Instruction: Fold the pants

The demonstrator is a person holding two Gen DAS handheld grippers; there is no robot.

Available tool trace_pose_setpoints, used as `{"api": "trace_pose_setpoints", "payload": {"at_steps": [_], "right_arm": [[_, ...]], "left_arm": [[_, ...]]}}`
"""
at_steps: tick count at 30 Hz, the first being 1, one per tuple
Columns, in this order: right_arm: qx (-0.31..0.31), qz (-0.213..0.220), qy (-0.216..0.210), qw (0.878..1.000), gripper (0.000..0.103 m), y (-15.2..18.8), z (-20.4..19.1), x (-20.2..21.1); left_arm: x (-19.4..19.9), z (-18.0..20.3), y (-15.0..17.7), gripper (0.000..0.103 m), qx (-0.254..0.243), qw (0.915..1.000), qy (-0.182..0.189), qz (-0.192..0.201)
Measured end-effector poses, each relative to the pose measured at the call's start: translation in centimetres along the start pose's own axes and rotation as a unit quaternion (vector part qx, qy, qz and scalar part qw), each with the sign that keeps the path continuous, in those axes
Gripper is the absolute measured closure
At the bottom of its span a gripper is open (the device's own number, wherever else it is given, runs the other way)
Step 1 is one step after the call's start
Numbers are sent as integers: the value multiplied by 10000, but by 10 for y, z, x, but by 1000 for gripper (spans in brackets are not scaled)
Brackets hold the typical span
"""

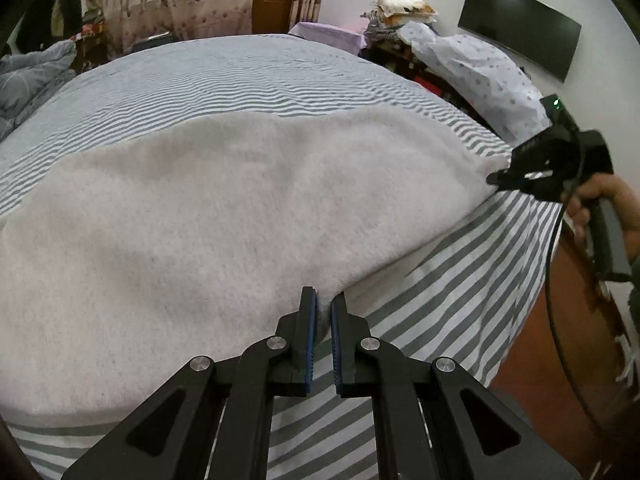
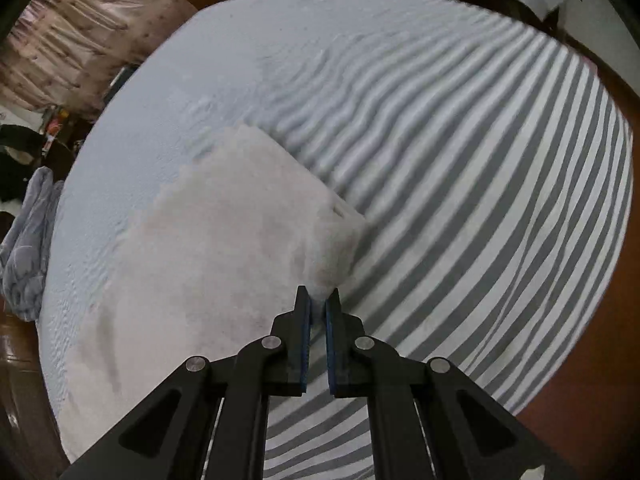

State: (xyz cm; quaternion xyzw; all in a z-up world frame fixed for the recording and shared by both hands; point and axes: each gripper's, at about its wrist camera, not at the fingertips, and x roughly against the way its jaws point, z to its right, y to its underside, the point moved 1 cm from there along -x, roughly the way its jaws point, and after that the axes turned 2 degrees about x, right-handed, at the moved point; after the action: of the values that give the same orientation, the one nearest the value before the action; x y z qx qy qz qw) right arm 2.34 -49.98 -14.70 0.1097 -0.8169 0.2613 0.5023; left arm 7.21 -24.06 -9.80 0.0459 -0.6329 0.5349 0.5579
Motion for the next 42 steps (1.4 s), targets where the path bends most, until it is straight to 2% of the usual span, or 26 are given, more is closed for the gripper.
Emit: {"api": "trace_pose_setpoints", "payload": {"at_steps": [5,14,16,19,21,24,25,26,28,29,33,37,38,42], "right_arm": [[130,245,-18,9996,98,-4,-6,-1],[418,796,-111,9959,98,-27,-16,5],[232,782,-194,9965,98,-33,-14,5],[65,543,1,9985,97,-32,-4,-10],[83,478,99,9988,91,-28,1,-19],[31,514,166,9985,77,-31,5,-13],[15,538,252,9982,70,-33,7,-9],[10,587,283,9979,67,-35,8,-3],[191,750,421,9961,67,-43,5,11],[249,865,516,9946,67,-46,4,19],[514,973,210,9937,67,-64,-17,30],[685,795,-453,9934,67,-82,-54,18],[761,689,-594,9929,67,-86,-68,8],[949,444,-589,9927,69,-99,-104,-29]], "left_arm": [[4,6,-1,96,-157,9999,-39,32],[3,8,-2,95,-12,10000,13,46],[-1,10,-2,95,-12,10000,-29,42],[-9,11,5,94,-28,9999,-34,-91],[-8,11,7,93,-101,9999,-62,-69],[-6,9,3,92,-76,9999,-6,-120],[-6,8,2,92,-21,9999,39,-148],[-4,6,-1,92,23,9998,97,-186],[3,3,-4,84,69,9997,167,-173],[6,1,-4,84,102,9995,236,-180],[23,-7,-6,83,271,9987,394,-185],[37,-28,-11,82,523,9981,315,-18],[38,-36,-12,82,595,9980,215,-3],[40,-73,-11,82,1028,9945,-204,-25]]}}
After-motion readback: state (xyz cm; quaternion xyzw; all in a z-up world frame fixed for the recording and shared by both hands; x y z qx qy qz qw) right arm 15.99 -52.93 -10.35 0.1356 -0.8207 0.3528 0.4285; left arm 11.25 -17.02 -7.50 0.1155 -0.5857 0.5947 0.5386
